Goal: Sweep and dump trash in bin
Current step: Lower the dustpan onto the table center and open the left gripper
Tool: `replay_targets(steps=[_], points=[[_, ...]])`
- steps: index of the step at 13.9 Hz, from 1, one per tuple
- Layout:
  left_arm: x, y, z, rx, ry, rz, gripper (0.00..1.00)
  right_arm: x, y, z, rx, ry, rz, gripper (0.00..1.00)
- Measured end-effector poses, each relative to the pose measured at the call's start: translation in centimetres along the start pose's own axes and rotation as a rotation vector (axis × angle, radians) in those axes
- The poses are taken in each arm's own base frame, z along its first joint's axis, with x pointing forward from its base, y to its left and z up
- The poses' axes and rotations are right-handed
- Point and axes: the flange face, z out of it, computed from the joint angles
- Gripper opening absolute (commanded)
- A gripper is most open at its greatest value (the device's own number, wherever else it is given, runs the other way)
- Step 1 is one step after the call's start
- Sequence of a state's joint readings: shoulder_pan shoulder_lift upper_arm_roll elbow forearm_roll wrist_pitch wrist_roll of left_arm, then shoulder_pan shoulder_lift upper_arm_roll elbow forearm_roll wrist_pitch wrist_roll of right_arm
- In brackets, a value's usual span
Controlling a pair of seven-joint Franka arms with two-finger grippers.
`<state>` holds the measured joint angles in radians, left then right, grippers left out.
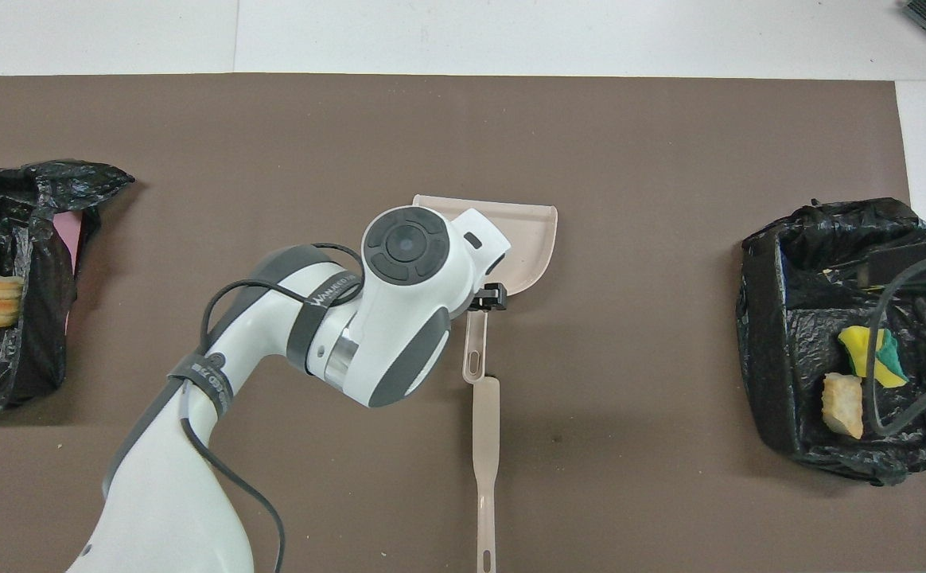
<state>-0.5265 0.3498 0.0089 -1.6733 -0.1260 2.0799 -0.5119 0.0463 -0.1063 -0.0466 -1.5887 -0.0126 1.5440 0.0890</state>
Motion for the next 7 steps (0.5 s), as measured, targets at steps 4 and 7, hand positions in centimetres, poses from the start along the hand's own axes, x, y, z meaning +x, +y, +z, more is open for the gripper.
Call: replay_targets(steps=[4,7], points=[[4.6,-8.0,-1.8,-0.006,0.028,-0.099,1.00,0.0,0.0,0.1,0.000,-0.001,0.000,1.00],[6.7,-12.8,-3.1,-0.007,0.050,-0.021,1.00,0.0,0.0,0.1,0.000,-0.003,0.001,1.00]])
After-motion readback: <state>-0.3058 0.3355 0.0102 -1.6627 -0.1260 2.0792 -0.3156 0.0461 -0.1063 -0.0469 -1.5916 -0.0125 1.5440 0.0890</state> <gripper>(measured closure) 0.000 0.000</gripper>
